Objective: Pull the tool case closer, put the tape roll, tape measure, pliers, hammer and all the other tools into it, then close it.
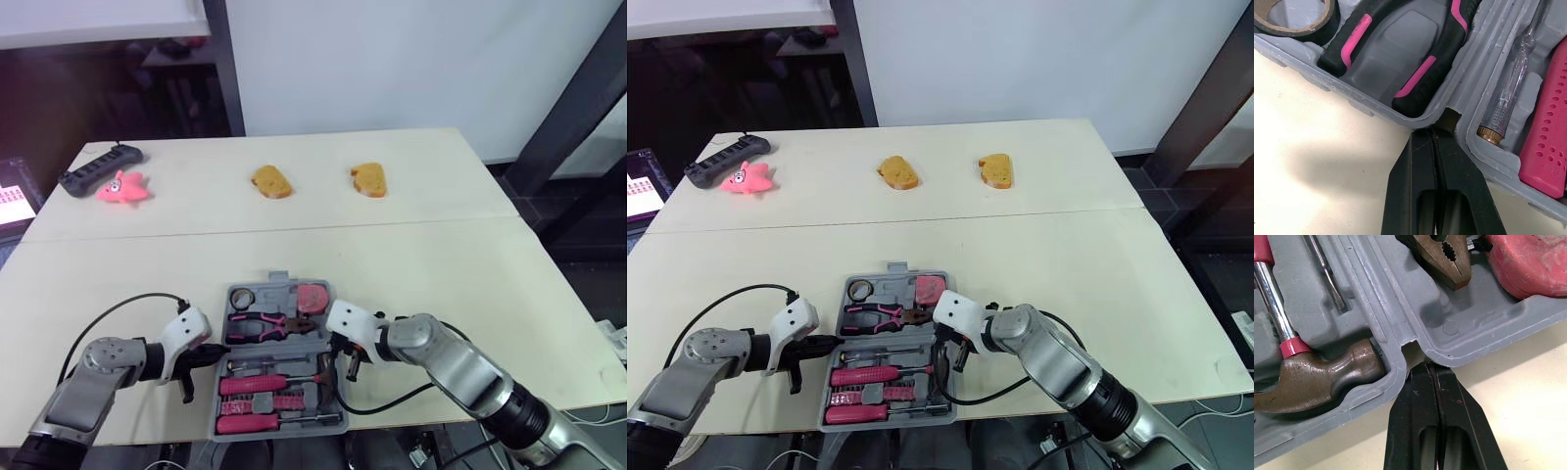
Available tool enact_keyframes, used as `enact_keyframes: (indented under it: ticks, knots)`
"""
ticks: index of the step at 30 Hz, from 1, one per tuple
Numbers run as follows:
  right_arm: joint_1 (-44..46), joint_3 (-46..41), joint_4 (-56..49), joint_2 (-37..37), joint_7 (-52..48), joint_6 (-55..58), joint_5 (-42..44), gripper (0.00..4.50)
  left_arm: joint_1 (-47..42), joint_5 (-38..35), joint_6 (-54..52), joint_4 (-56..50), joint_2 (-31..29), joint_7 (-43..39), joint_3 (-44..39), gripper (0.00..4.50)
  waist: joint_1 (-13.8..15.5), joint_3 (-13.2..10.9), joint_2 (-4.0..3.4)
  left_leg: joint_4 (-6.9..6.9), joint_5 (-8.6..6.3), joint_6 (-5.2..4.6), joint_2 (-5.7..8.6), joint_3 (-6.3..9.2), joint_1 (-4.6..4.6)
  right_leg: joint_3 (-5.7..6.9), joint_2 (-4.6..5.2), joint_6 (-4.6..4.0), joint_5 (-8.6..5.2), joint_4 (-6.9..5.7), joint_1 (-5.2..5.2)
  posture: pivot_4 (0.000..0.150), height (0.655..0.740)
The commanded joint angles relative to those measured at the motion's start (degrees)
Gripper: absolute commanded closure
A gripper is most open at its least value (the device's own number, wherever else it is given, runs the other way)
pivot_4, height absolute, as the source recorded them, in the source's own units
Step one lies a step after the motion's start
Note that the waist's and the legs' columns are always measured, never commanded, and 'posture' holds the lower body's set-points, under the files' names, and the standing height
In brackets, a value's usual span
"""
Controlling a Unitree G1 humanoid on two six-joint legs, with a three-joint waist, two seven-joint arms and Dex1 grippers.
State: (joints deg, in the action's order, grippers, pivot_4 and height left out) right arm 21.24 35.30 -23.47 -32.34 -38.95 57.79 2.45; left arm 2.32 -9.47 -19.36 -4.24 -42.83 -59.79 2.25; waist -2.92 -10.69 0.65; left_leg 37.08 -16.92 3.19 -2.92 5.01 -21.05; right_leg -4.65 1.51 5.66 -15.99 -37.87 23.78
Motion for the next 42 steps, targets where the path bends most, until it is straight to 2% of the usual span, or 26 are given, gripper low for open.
enact_keyframes:
  ticks: [1,7,11,13,15,23,34,37,42]
  knots:
    - [-0.9,-1.4,-2.3,-0.2,-1.3,-0.8,1.8,4.47,0.9,-1.7,-0.6,0.2,-1.3,-0.5,-1.9,4.5,0.0,0.0,0.02,0.0,0.0,0.0,0.0,0.0,0.0,0.0,0.0,0.0,0.0,0.0,0.01,0.15,0.74]
    - [-3.3,-10.1,-6.1,-5.1,-2.6,-1.9,4.3,4.47,3.6,-7.3,-2.3,-3.8,-6.2,-1.7,-11.2,4.5,0.4,-0.1,0.07,0.04,0.01,0.01,0.0,0.0,-0.43,0.0,0.01,0.01,0.01,-0.05,0.48,0.15,0.74]
    - [-6.7,-17.6,-9.4,-4.5,-3.1,-1.0,9.2,4.47,10.5,-16.8,2.1,-11.2,-5.0,-9.4,-17.3,4.5,0.4,-0.1,0.08,0.03,0.01,0.01,0.0,-0.03,-0.43,0.0,0.04,-0.01,0.0,-0.04,0.46,0.15,0.74]
    - [-8.1,-19.5,-10.1,-3.9,-3.0,-1.0,10.9,4.47,13.4,-18.6,6.7,-11.9,-2.6,-12.2,-17.2,4.5,0.4,-0.1,0.07,0.01,0.01,0.01,0.0,-0.07,-0.42,-0.02,0.05,-0.01,0.0,-0.01,0.45,0.15,0.74]
    - [-9.2,-19.7,-10.3,-3.9,-2.7,-1.2,11.5,4.47,14.8,-16.3,12.9,-10.4,0.0,-12.8,-14.8,4.5,0.4,-0.1,0.05,0.01,0.01,0.01,0.0,-0.08,-0.39,-0.03,0.05,-0.06,-0.02,0.0,0.45,0.15,0.74]
    - [-8.3,-19.4,-10.6,-2.0,-1.1,0.9,14.1,4.47,14.1,-10.2,23.8,-1.3,3.5,-14.6,-6.1,4.5,0.4,-0.1,0.07,0.06,0.01,0.02,0.0,-0.09,-0.4,-0.06,0.02,-0.2,-0.09,0.0,0.44,0.15,0.74]
    - [-6.1,-20.0,-11.1,-2.2,0.9,4.3,16.7,4.47,10.9,-0.5,33.5,12.3,3.9,-10.7,1.7,4.5,0.3,0.0,0.01,0.04,0.01,0.01,0.0,-0.09,-0.34,-0.06,0.01,-0.19,-0.08,-0.01,0.4,0.15,0.74]
    - [-4.9,-21.6,-10.4,-1.2,2.2,6.2,17.8,3.68,10.6,0.7,33.4,13.2,3.3,-9.8,2.8,4.5,0.4,0.1,-0.25,0.03,0.01,0.01,0.0,-0.1,-0.32,-0.07,0.01,-0.15,-0.06,-0.01,0.38,0.15,0.74]
    - [0.6,-23.5,-4.4,3.9,4.5,16.1,21.0,1.13,10.1,0.4,34.1,13.7,2.5,-9.4,3.8,4.5,0.3,0.5,-0.74,0.01,0.01,0.01,0.0,-0.09,-0.24,-0.07,0.0,-0.17,-0.07,-0.01,0.32,0.15,0.74]
